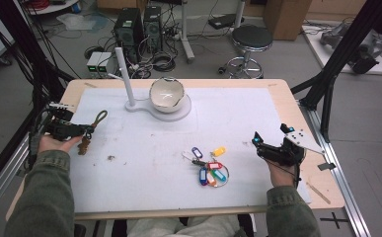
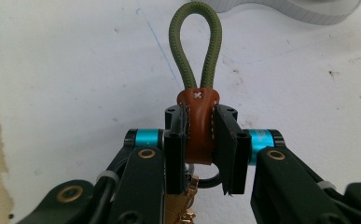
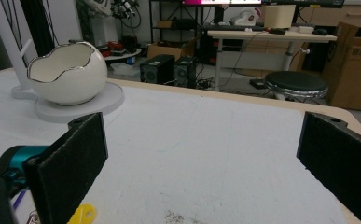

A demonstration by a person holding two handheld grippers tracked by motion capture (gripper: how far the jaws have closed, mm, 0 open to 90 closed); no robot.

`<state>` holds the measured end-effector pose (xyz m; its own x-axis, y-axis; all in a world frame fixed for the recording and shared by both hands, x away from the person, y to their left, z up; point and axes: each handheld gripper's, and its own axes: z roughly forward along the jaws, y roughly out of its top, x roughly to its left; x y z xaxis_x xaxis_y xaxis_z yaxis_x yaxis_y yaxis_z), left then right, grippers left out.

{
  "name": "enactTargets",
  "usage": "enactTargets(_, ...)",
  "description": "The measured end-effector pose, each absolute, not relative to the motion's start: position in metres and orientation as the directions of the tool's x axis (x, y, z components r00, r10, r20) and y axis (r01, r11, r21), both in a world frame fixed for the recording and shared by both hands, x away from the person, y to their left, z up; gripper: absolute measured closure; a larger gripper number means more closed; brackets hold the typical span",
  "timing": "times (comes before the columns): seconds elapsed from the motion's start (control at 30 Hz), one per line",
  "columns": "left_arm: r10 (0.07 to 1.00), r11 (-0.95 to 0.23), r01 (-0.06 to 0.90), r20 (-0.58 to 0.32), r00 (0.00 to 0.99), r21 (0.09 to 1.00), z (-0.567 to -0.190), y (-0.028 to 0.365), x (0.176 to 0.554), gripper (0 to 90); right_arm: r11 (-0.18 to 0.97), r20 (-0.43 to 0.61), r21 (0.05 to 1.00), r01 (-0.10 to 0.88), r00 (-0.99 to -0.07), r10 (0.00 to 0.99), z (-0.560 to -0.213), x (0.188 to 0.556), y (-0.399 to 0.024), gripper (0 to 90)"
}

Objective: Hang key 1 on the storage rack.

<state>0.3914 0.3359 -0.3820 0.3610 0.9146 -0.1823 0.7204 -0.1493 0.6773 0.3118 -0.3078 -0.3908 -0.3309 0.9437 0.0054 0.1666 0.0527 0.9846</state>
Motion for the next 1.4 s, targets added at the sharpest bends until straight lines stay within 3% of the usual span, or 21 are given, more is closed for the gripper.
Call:
enactTargets(0.73,0.891,-0.09,0.702,-0.258,0.374,0.707,-0.321,0.336,0.419,74.3,0.053,0.006,0.985,0.165,-0.334,0.943,-0.391,0.312,-0.308,0.6)
enactTargets(1.4,0.902,-0.029,0.717,-0.29,0.319,0.696,-0.295,0.33,0.446,74.3,0.052,0.007,0.986,0.161,-0.343,0.939,-0.391,0.312,-0.308,0.6)
